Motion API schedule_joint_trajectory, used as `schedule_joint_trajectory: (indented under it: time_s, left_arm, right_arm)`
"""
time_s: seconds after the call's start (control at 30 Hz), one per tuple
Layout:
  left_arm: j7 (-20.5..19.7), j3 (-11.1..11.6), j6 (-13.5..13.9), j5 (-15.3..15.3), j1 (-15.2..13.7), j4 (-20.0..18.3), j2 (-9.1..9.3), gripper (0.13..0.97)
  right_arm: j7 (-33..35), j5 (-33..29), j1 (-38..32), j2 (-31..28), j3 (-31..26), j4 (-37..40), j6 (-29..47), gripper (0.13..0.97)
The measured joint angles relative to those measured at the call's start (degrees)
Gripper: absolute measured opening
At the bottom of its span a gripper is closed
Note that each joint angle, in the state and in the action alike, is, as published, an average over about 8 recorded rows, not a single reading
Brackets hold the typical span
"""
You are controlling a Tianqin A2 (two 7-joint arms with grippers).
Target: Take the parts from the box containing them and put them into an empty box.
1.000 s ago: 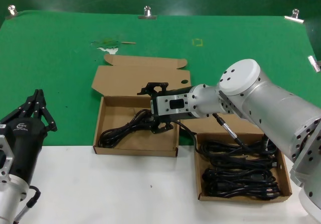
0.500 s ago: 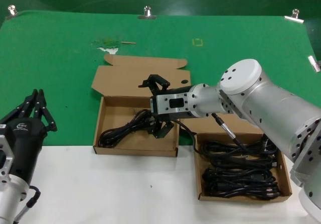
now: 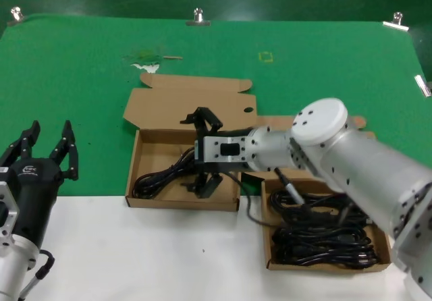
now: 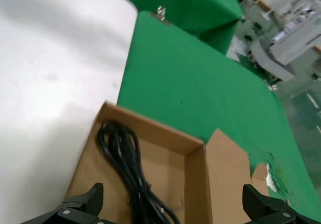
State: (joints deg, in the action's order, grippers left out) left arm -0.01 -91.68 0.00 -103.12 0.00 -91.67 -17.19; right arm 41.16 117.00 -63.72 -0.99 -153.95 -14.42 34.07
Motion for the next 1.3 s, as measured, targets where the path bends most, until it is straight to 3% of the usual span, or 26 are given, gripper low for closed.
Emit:
schedule_joint_trajectory:
  time_s: [0.33, 0.6, 0.9, 1.03, 1.3]
  left_arm:
    - [0.0, 0.0, 0.0, 0.0, 0.0, 0.0, 0.0, 0.44]
    - [0.0, 0.0, 0.0, 0.0, 0.0, 0.0, 0.0, 0.656]
    - [0.0, 0.0, 0.0, 0.0, 0.0, 0.0, 0.0, 0.825]
    - [0.0, 0.0, 0.0, 0.0, 0.0, 0.0, 0.0, 0.825]
    - [0.0, 0.0, 0.0, 0.0, 0.0, 0.0, 0.0, 0.929]
  right_arm:
    - [-5.4, -1.8, 8.4, -2.1, 8.2, -10.2, -4.5, 0.965]
    - [-10.1, -3.4, 15.6, -4.0, 15.3, -19.0, -8.4, 0.966]
    - [-15.4, -5.2, 23.7, -6.0, 23.2, -28.8, -12.7, 0.966]
    - [-17.7, -5.9, 27.3, -7.0, 26.7, -33.1, -14.6, 0.966]
    - [-22.3, -7.5, 34.6, -8.8, 33.8, -41.9, -18.5, 0.966]
